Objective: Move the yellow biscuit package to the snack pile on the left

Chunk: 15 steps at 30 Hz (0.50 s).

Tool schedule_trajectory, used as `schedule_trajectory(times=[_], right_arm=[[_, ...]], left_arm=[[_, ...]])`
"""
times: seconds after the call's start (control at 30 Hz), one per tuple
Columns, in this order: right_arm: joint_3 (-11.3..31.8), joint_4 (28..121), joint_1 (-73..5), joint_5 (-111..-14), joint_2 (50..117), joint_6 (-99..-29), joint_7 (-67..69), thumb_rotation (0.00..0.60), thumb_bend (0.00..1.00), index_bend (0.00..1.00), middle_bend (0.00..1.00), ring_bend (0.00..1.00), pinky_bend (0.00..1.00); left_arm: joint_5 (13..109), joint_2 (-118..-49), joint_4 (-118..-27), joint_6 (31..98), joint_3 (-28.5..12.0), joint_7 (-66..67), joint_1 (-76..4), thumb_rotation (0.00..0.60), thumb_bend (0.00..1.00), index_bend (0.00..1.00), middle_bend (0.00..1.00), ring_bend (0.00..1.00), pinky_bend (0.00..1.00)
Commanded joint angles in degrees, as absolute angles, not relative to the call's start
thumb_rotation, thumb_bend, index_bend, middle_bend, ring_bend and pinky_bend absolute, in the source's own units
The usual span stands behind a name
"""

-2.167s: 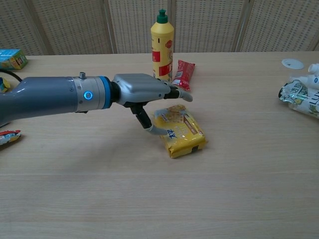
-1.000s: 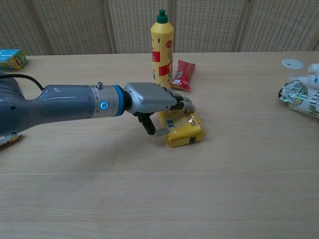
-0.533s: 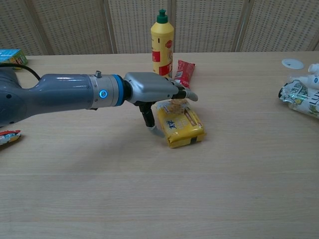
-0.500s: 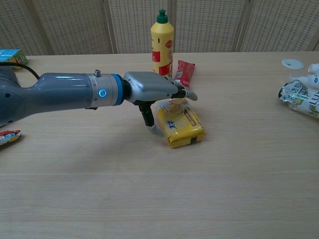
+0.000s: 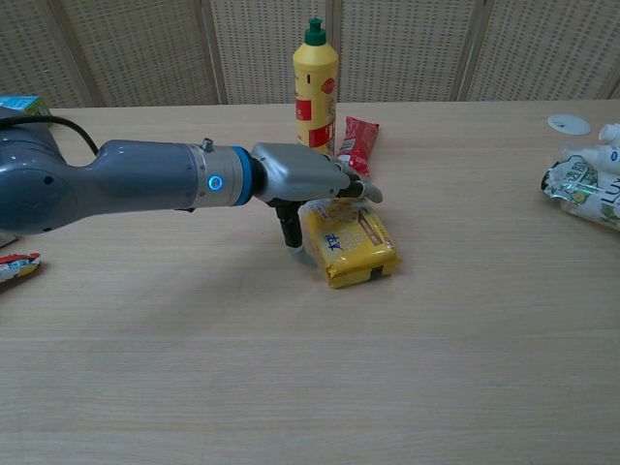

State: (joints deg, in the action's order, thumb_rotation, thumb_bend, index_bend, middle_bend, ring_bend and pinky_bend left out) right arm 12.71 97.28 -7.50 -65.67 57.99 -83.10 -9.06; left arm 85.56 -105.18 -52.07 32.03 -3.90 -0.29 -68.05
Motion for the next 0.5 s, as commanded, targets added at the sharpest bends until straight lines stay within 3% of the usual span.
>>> schedule_trajectory(times=[0.03,0.2,0.37,0.43,0.5], right_arm=[[12.78,97.35,-7.31,-65.69,57.81,-83.33,-8.95,0.600,0.27,0.00,0.00,0.00,0.00],[12.79,97.56,-6.67,-65.79,57.39,-84.13,-8.79,0.600,0.27,0.00,0.00,0.00,0.00],[12.90,97.60,-6.16,-66.38,57.17,-85.03,-8.18,0.600,0.27,0.00,0.00,0.00,0.00],[12.94,97.70,-6.05,-66.58,57.03,-85.16,-7.92,0.600,0.27,0.00,0.00,0.00,0.00],[12.99,97.64,-5.98,-66.78,57.00,-85.30,-7.73,0.600,0.27,0.00,0.00,0.00,0.00]], left_arm=[[85.58,-106.62,-50.41,31.19,-4.09,-0.47,-69.05,0.470,0.09,0.00,0.00,0.00,0.00],[85.71,-108.53,-48.25,29.20,-4.04,-0.41,-70.80,0.472,0.09,0.00,0.00,0.00,0.00],[85.81,-108.70,-48.29,29.44,-3.70,-0.22,-70.84,0.542,0.10,0.00,0.00,0.00,0.00],[85.81,-108.58,-48.48,30.20,-3.59,-0.26,-70.41,0.581,0.14,0.09,0.04,0.01,0.00],[85.85,-108.32,-48.80,31.27,-3.47,-0.39,-69.81,0.600,0.19,0.27,0.19,0.13,0.02]])
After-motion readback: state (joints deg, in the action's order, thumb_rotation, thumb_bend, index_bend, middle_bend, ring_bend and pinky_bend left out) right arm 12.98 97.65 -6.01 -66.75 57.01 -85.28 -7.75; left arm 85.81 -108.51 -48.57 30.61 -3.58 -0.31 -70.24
